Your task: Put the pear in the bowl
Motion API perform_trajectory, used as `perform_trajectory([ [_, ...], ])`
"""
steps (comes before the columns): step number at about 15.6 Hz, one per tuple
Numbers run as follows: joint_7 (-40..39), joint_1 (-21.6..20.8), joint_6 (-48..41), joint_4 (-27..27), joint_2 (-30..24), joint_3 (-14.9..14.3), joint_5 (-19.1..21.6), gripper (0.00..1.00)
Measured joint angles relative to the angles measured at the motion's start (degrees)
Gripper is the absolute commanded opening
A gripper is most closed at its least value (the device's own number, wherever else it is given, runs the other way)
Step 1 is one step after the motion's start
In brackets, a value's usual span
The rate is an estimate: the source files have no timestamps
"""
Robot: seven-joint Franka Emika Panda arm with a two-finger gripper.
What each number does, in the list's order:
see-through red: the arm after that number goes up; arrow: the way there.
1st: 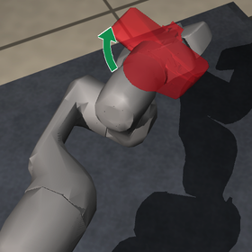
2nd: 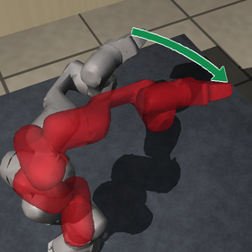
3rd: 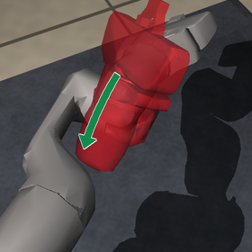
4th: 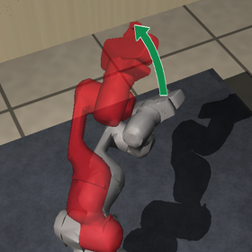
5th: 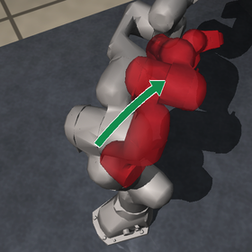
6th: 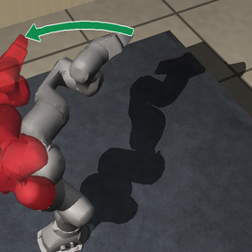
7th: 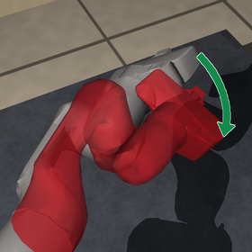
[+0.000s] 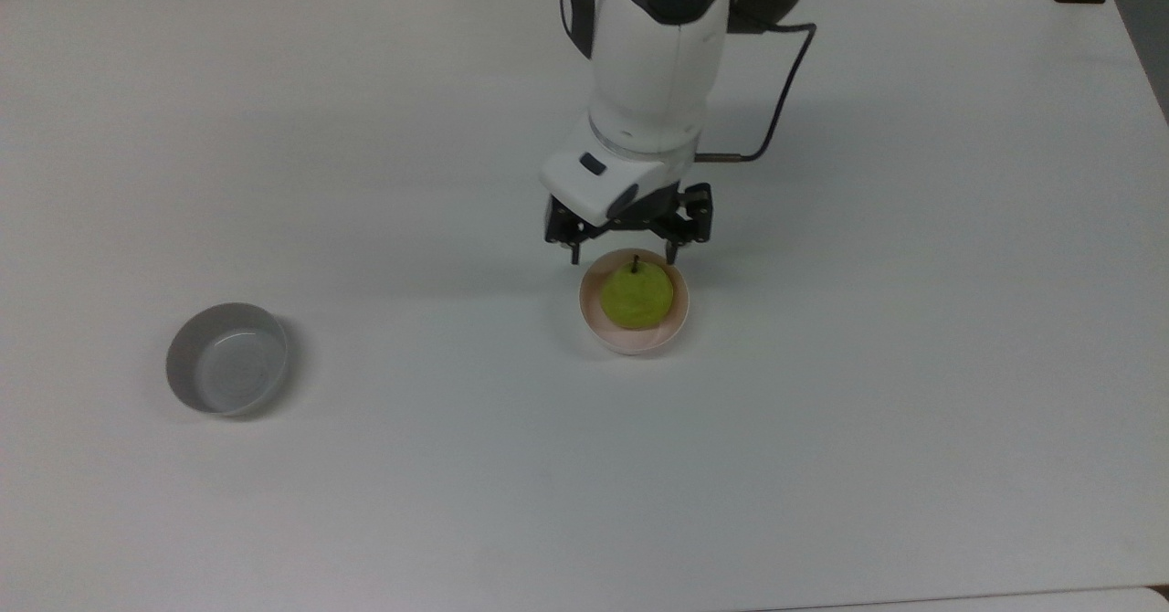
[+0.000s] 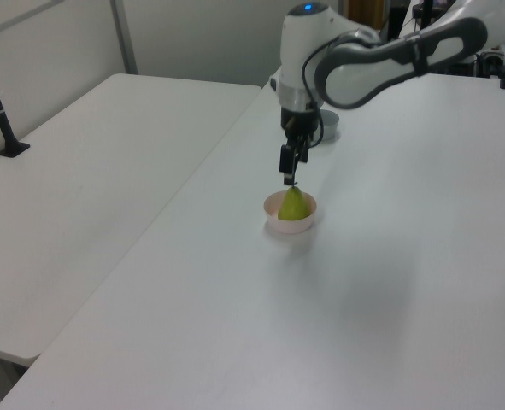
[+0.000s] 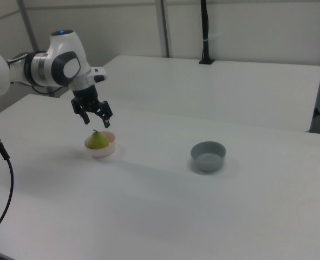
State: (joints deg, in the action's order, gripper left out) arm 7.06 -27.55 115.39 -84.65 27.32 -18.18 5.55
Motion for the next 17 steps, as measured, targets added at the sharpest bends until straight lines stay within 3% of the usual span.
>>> perform_trajectory([
  [4, -0.62, 5.06, -6.48, -0.19, -4.87, 0.78, -1.62, 1.00],
  [8, -2.84, 13.40, -13.72, -1.51, -11.36, 4.46, -6.39, 1.00],
  [13, -8.14, 21.37, -18.23, -3.63, -17.99, 5.80, -7.02, 1.00],
  [17, -10.92, 24.10, -18.78, -4.59, -20.03, 5.95, -7.02, 1.00],
])
